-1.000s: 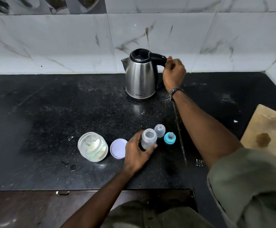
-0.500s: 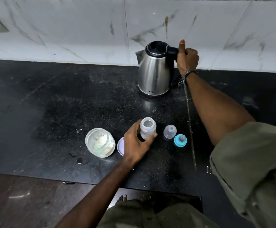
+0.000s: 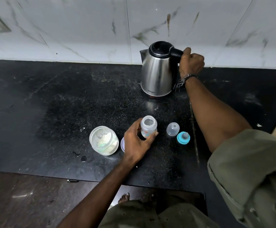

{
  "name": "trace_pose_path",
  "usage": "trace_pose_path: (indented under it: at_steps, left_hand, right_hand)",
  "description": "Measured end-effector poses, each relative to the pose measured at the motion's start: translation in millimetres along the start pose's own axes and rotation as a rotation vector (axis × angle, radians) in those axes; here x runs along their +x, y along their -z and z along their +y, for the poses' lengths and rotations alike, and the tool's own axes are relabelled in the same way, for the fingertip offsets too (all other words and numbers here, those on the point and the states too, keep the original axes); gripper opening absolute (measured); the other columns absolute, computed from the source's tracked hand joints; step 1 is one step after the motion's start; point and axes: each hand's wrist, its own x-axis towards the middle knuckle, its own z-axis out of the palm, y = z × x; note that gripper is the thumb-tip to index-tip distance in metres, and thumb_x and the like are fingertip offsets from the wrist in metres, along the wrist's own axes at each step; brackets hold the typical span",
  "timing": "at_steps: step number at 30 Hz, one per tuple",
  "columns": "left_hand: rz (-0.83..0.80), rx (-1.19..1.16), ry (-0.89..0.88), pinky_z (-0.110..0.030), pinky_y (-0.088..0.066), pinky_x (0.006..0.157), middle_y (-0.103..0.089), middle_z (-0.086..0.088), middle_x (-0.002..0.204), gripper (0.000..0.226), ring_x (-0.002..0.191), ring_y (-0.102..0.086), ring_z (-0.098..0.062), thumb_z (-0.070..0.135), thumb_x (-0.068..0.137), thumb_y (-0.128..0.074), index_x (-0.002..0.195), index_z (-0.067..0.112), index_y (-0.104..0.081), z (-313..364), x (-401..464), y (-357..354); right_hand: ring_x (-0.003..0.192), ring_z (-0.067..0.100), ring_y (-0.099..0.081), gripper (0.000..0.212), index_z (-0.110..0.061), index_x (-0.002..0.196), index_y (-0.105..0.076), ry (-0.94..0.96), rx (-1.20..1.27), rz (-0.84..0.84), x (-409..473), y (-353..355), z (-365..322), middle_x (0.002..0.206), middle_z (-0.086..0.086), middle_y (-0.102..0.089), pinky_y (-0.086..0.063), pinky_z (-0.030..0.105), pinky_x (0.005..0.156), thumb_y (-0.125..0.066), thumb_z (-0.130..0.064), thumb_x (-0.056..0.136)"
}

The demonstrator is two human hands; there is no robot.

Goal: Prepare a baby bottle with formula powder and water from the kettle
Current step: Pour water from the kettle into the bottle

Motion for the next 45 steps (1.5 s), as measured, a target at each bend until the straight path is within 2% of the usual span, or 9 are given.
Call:
trace_pose_path:
  at_steps: [3,11,17,21,27,34,38,41,45]
  left_hand:
    - [-0.004,-0.010,-0.003,-0.018,-0.053,0.091,-0.076,0.005,0.113,0.055,0.103,-0.069,-0.002,0.026,0.075,-0.089,0.124,0.009,-0.069,3.2,-3.7,1.5]
    - [-0.042,0.010,-0.032,-0.038,-0.056,0.098,-0.075,0.004,0.119,0.062,0.110,-0.070,-0.012,0.044,0.074,-0.085,0.126,0.014,-0.069,7.4,-16.6,9.3]
    - [-0.051,-0.030,-0.050,-0.035,-0.056,0.096,-0.075,0.004,0.119,0.071,0.109,-0.070,-0.012,0.053,0.071,-0.083,0.128,0.013,-0.069,12.3,-25.3,16.9]
    - [-0.059,-0.042,-0.085,-0.035,-0.058,0.093,-0.075,0.006,0.117,0.062,0.107,-0.071,-0.012,0.043,0.073,-0.088,0.126,0.015,-0.070,16.5,-28.8,20.9]
    - [-0.081,-0.073,-0.161,-0.017,-0.052,0.090,-0.073,0.012,0.115,0.055,0.106,-0.069,-0.003,0.035,0.076,-0.089,0.125,0.022,-0.069,27.9,-31.6,26.0]
    - [-0.115,-0.087,-0.252,-0.015,-0.051,0.090,-0.071,0.021,0.112,0.052,0.106,-0.067,0.003,0.026,0.080,-0.089,0.125,0.035,-0.065,40.9,-34.5,36.5]
    - [-0.111,-0.105,-0.269,-0.020,-0.054,0.090,-0.073,0.012,0.114,0.051,0.104,-0.069,-0.001,0.030,0.078,-0.086,0.126,0.027,-0.068,43.6,-35.0,42.6]
    - [-0.106,-0.109,-0.275,-0.014,-0.051,0.088,-0.072,0.016,0.111,0.050,0.103,-0.067,0.004,0.030,0.078,-0.086,0.124,0.032,-0.067,46.4,-35.5,48.6]
    - [-0.112,-0.129,-0.274,-0.021,-0.055,0.089,-0.075,0.009,0.114,0.050,0.105,-0.071,-0.006,0.030,0.079,-0.085,0.126,0.023,-0.070,45.9,-36.6,54.4]
  right_hand:
    - [0.060,0.026,-0.050,0.053,-0.013,0.045,-0.039,-0.030,0.042,0.049,-9.2,7.7,4.3,0.046,0.000,-0.040,-0.032,0.028,0.055,-0.054,-0.038,0.088]
    - [0.049,0.021,-0.040,0.050,-0.012,0.042,-0.038,-0.088,0.129,0.144,-29.4,40.5,15.0,0.043,-0.001,-0.028,-0.029,0.029,0.050,-0.058,-0.033,0.083]
    - [0.043,0.014,-0.026,0.049,-0.014,0.038,-0.030,0.002,0.222,0.202,-34.2,81.5,1.1,0.043,-0.004,-0.018,-0.025,0.028,0.047,-0.057,-0.032,0.075]
    - [0.040,0.010,-0.023,0.050,-0.012,0.038,-0.028,0.049,0.280,0.210,-37.6,114.1,-18.9,0.042,-0.004,-0.017,-0.025,0.029,0.046,-0.056,-0.028,0.076]
    - [0.043,0.012,-0.019,0.049,-0.020,0.042,-0.023,0.122,0.375,0.237,-51.2,158.3,-51.2,0.043,-0.008,-0.014,-0.021,0.027,0.045,-0.058,-0.021,0.077]
    - [0.056,0.026,-0.023,0.039,-0.012,0.049,-0.025,0.216,0.468,0.200,-64.9,199.6,-73.1,0.056,0.007,-0.023,-0.024,0.043,0.044,-0.058,-0.024,0.064]
    - [0.058,0.037,-0.018,0.034,-0.001,0.052,-0.031,0.248,0.545,0.158,-83.5,221.0,-78.0,0.055,0.003,-0.023,-0.018,0.038,0.048,-0.058,-0.018,0.061]
    - [0.050,0.021,-0.020,0.026,-0.011,0.050,-0.035,0.296,0.538,0.141,-101.1,236.3,-81.0,0.044,-0.006,-0.024,-0.016,0.030,0.048,-0.058,-0.017,0.060]
    - [0.038,0.008,-0.029,0.020,-0.013,0.046,-0.047,0.335,0.544,0.079,-122.7,250.3,-81.8,0.037,-0.012,-0.031,-0.022,0.018,0.042,-0.054,-0.012,0.065]
